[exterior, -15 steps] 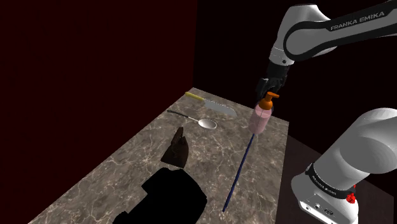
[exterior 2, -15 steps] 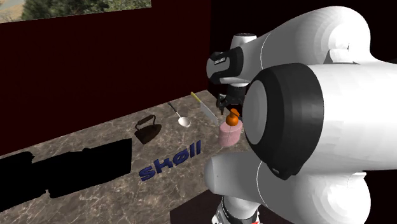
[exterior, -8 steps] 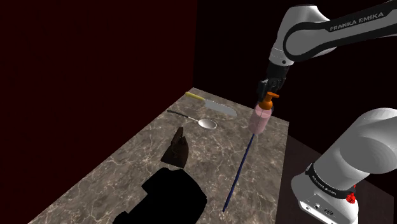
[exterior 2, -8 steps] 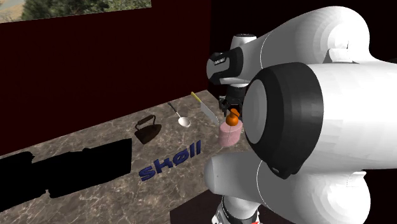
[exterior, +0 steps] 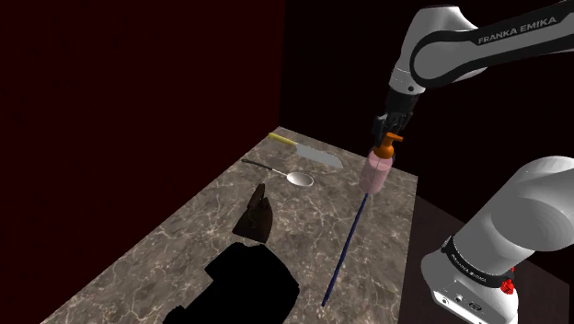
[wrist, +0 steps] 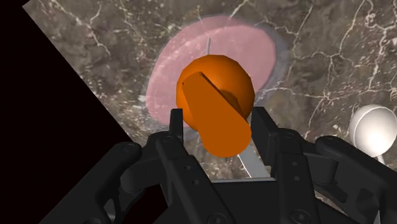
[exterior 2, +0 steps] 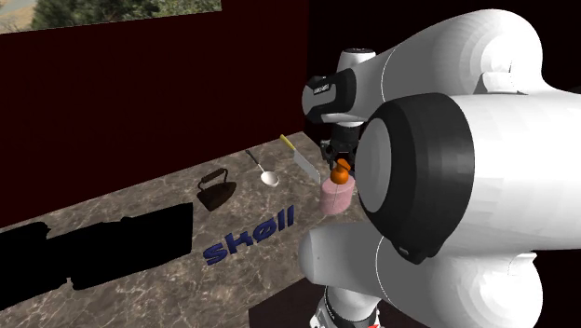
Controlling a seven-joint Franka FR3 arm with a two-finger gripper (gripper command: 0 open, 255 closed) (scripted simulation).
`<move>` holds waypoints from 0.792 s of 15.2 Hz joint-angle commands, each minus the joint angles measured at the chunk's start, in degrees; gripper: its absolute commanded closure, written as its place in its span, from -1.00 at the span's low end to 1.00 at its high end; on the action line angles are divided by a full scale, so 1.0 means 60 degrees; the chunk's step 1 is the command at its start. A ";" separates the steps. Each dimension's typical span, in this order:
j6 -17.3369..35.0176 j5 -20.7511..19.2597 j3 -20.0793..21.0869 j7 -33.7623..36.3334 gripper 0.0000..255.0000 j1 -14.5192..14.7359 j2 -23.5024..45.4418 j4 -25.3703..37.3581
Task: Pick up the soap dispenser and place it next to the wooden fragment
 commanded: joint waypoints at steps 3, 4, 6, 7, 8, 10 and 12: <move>-0.0319 0.0008 0.0010 -0.0007 1.00 -0.0003 -0.0089 0.0154; -0.0471 0.0014 0.0018 -0.0008 1.00 -0.0002 -0.0145 0.0250; -0.0772 0.0027 0.0034 -0.0010 1.00 0.0002 -0.0253 0.0443; -0.0920 0.0033 0.0041 -0.0011 1.00 0.0004 -0.0302 0.0543; -0.1067 0.0039 0.0049 -0.0012 1.00 0.0006 -0.0347 0.0644; -0.1357 0.0051 0.0064 -0.0014 1.00 0.0010 -0.0429 0.0852; -0.1641 0.0063 0.0079 -0.0016 1.00 0.0015 -0.0499 0.1067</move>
